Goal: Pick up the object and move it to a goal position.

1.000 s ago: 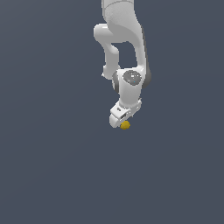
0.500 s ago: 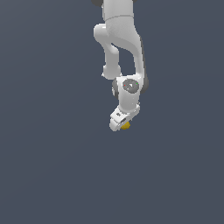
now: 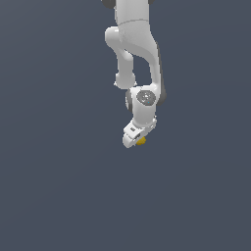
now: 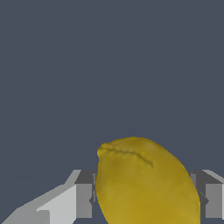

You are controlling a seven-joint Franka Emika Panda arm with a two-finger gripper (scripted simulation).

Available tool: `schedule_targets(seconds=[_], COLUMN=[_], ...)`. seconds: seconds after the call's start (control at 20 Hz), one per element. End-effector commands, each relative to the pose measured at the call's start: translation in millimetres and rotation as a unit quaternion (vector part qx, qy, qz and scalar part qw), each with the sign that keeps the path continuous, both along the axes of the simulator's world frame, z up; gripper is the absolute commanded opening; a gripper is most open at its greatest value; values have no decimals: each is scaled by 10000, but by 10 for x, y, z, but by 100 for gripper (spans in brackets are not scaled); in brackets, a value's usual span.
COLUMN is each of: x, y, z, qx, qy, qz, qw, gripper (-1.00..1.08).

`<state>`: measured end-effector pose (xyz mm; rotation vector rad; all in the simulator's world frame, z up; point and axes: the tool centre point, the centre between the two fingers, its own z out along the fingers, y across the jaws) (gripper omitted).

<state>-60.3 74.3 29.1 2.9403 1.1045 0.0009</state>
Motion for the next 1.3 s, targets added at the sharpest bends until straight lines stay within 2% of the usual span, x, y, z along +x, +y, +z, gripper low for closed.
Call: schedule_targets(seconds=[0.0,0.35,0.6,0.9,1.25], x=[-3,2,8,24,55], y=[7,-30,-157,-444,-929], z=[-9,39,204,581,1230], qx=[2,0,0,-1,10], qy=[4,0,0,0,1], qz=[5,1,1,4,9], qw=[10000,10000,10000,10000,10000], gripper=[-100,-100,-100,-100,-100])
